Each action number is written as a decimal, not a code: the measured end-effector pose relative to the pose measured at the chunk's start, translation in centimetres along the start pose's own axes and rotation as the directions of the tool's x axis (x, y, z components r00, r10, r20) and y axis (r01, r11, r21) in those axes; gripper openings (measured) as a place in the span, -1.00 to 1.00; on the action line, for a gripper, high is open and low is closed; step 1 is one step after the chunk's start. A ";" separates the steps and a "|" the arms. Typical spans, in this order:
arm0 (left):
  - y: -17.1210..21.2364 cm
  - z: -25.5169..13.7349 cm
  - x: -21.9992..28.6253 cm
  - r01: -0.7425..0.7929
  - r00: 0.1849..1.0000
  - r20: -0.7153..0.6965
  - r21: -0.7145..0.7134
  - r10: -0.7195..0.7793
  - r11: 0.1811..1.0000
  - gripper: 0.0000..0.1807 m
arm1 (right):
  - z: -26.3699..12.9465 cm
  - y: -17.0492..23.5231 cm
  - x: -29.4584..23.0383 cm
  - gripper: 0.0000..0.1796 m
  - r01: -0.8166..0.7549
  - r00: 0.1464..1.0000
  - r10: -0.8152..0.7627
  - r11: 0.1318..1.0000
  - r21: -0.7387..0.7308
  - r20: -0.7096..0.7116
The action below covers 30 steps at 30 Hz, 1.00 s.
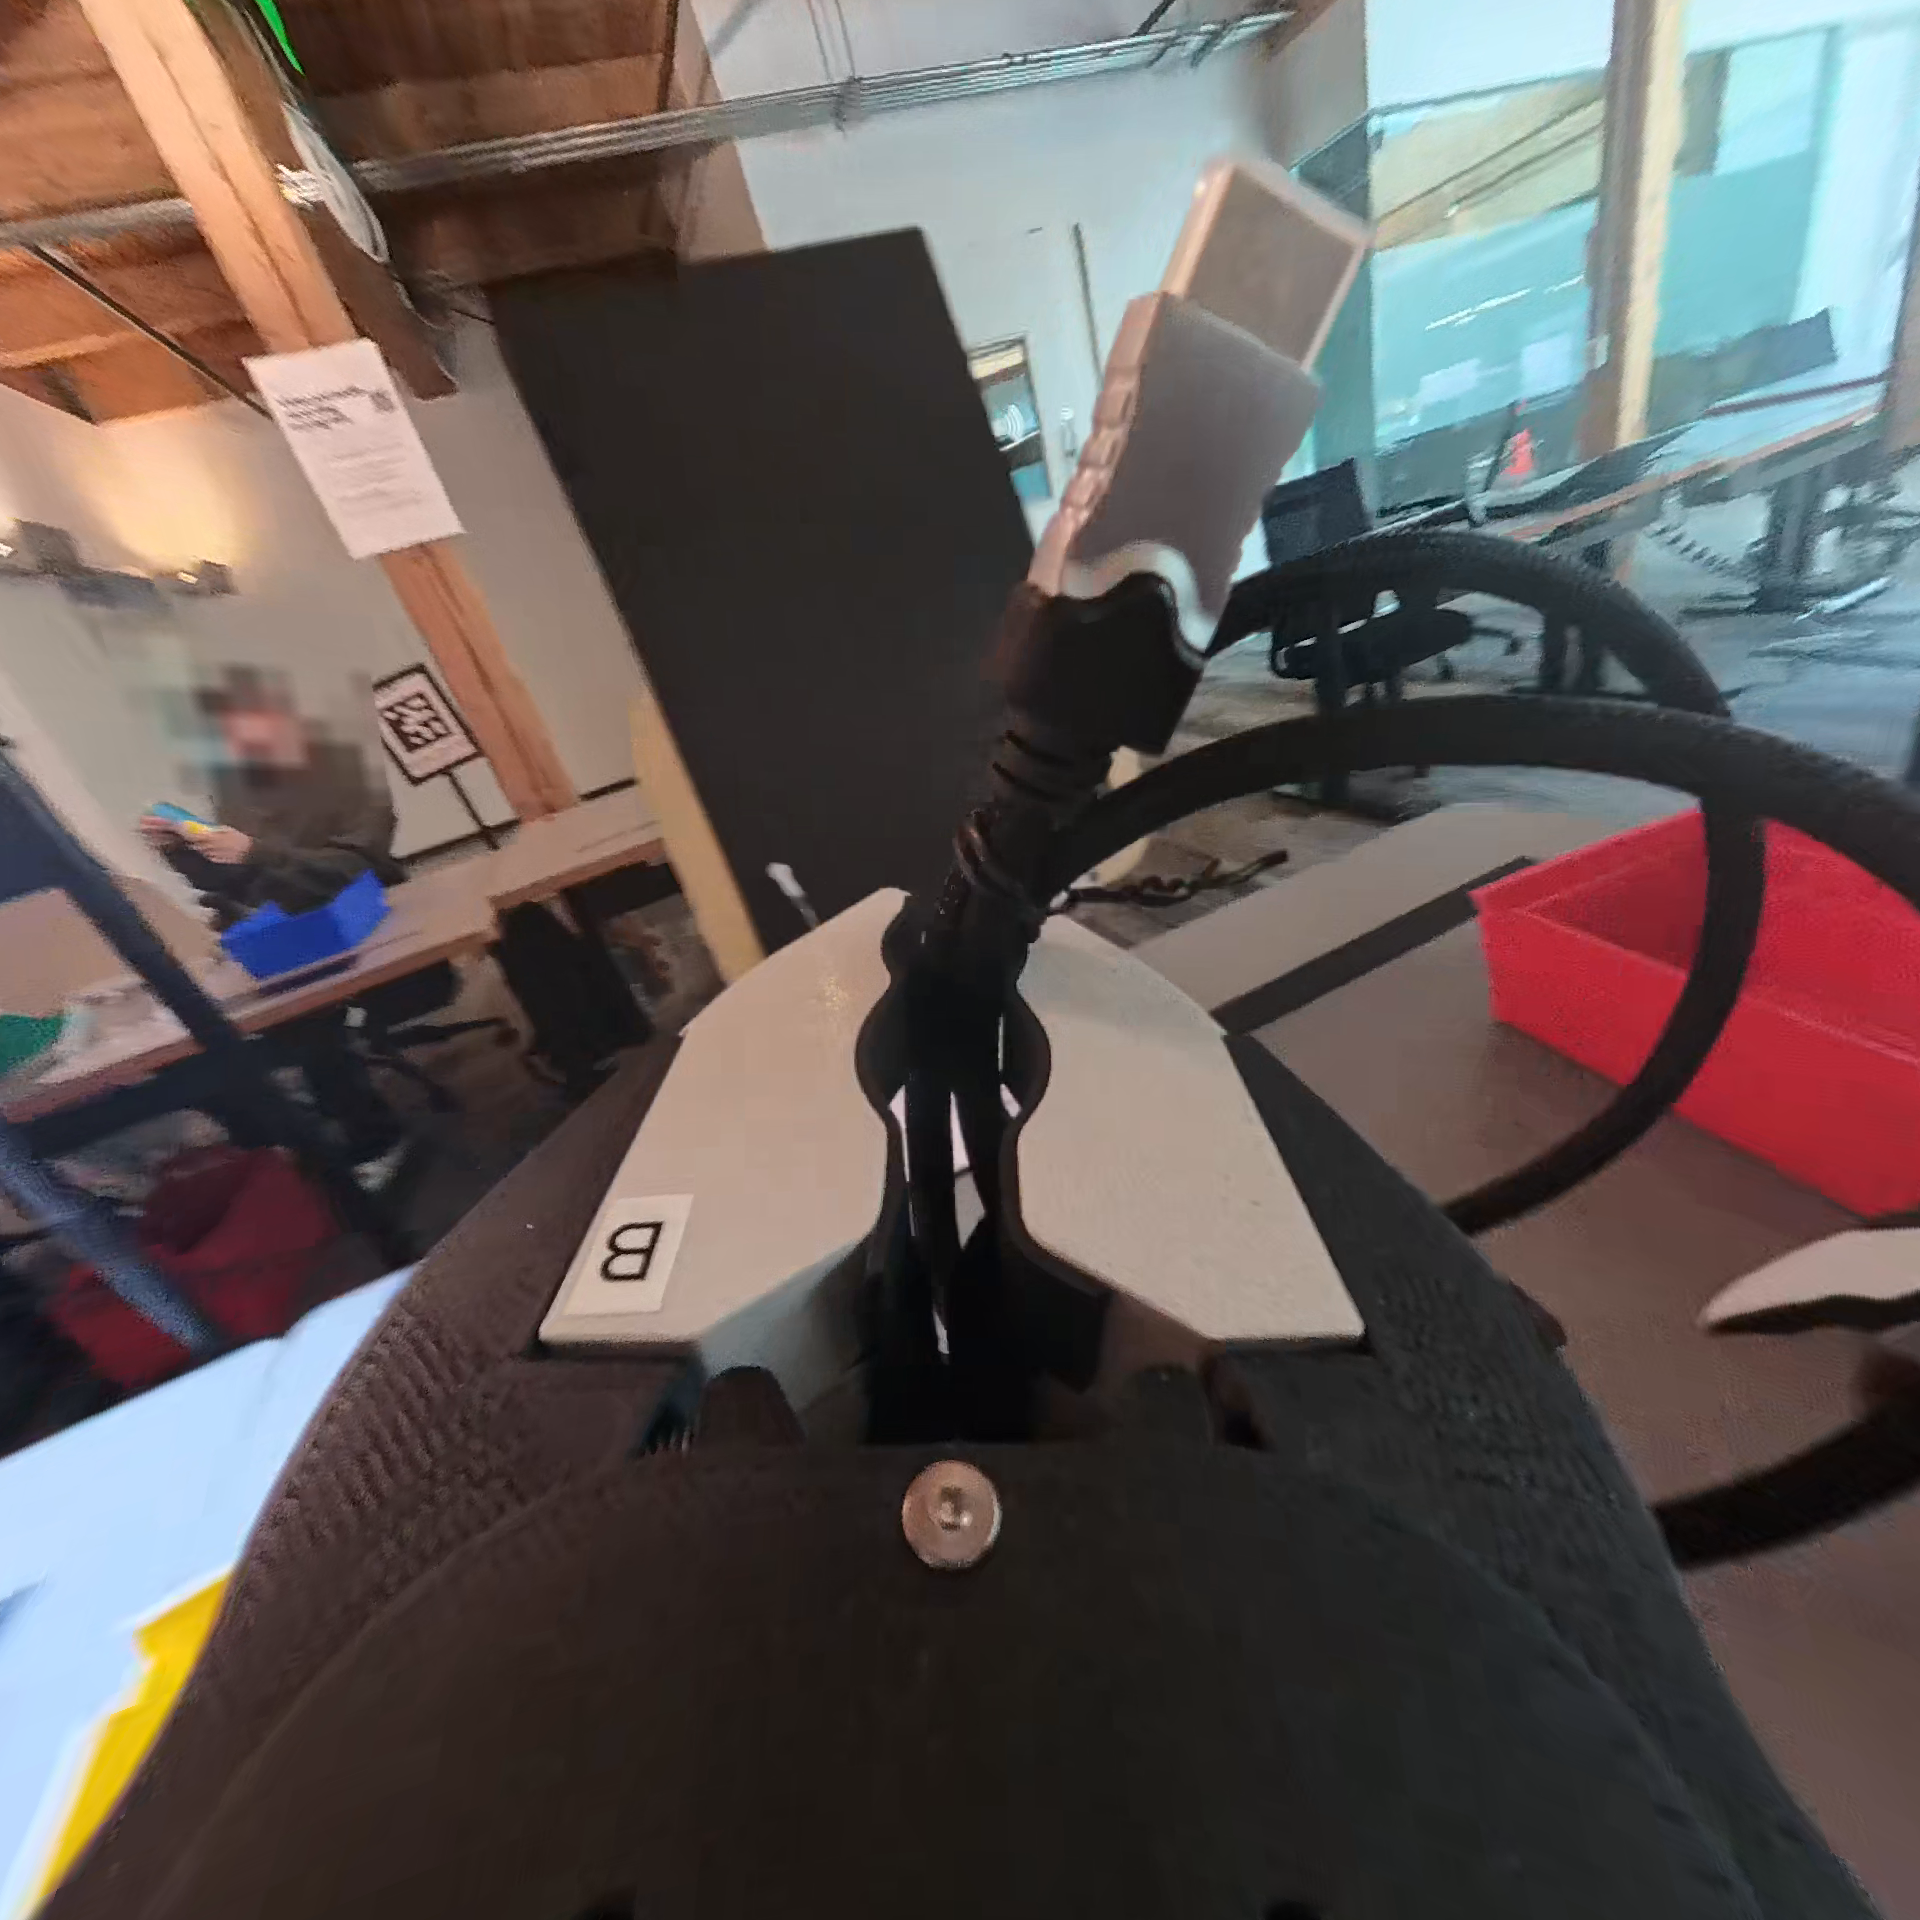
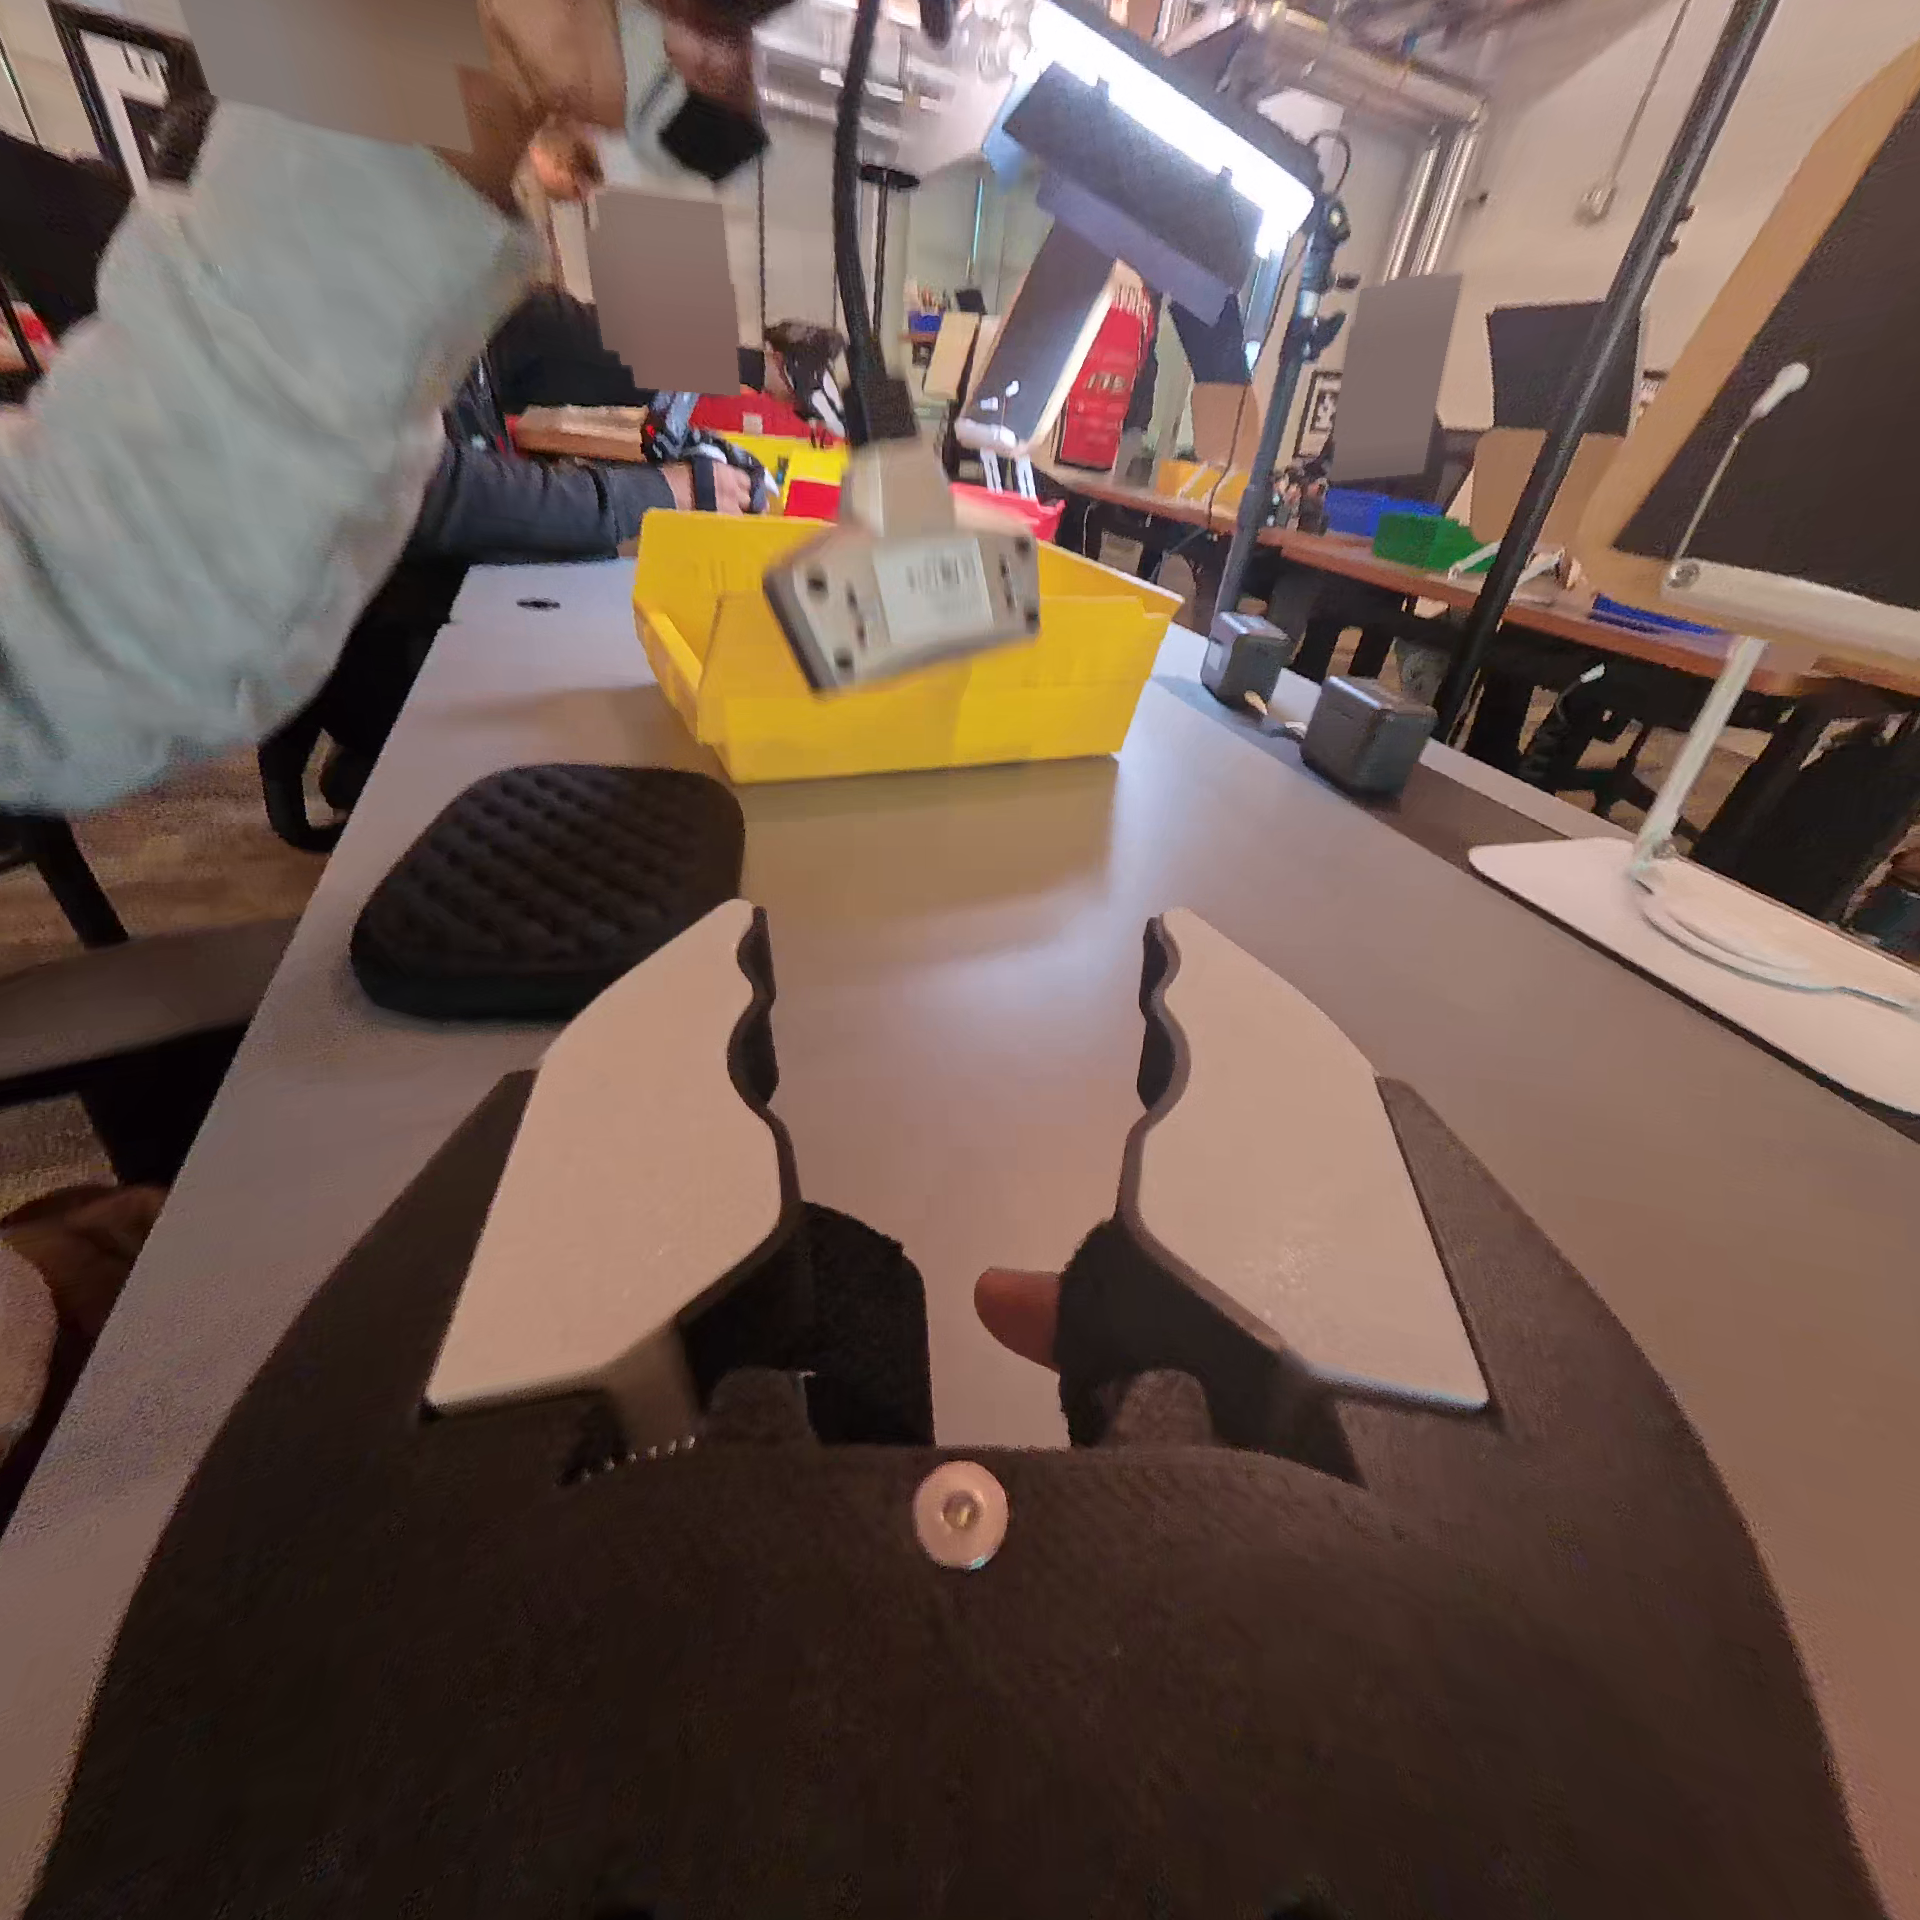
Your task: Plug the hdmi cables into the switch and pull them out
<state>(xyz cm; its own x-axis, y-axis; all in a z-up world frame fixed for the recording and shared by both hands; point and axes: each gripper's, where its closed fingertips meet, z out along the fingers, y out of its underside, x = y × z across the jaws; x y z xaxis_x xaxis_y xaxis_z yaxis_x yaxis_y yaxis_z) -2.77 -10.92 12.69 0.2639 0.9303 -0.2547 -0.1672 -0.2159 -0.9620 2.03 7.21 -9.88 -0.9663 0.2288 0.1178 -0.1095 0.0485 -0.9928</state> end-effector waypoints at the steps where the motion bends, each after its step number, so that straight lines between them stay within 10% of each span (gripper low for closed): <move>1: 0.8 0.4 1.7 0.032 0.999 -0.015 0.006 -0.032 0.999 -0.87 | 0.6 -0.1 -0.4 -0.25 -0.003 1.000 0.003 1.000 0.020 -0.003; 9: 5.1 2.7 10.4 0.289 0.956 -0.064 0.042 -0.286 0.956 -0.87 | 5.3 -0.7 -1.8 -0.29 0.021 0.991 -0.019 1.000 0.014 -0.130; 17: 4.6 2.0 13.3 0.366 0.913 -0.204 0.026 -0.354 0.930 -0.82 | 5.8 1.3 0.5 -0.75 0.194 0.932 -0.262 0.944 -0.265 -0.250; 23: 6.8 0.8 15.0 0.340 0.810 -0.442 -0.178 -0.384 0.923 -0.38 | 5.3 0.4 -1.3 -0.76 -0.097 0.995 0.096 0.991 -0.087 -0.021; 30: 11.2 -4.1 11.9 0.593 0.670 -0.482 -0.109 -0.564 0.798 -0.23 | 2.8 -4.5 -0.9 -0.77 -0.509 0.847 0.437 0.832 0.221 0.304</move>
<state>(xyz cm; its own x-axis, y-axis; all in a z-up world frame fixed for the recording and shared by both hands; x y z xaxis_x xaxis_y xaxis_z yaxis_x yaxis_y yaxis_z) 2.35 -3.44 -1.53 0.7292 0.6024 0.3246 0.1269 0.3471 -0.9292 2.70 4.07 -5.55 -0.9368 -0.0801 -0.3405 0.3487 -0.2912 -0.8909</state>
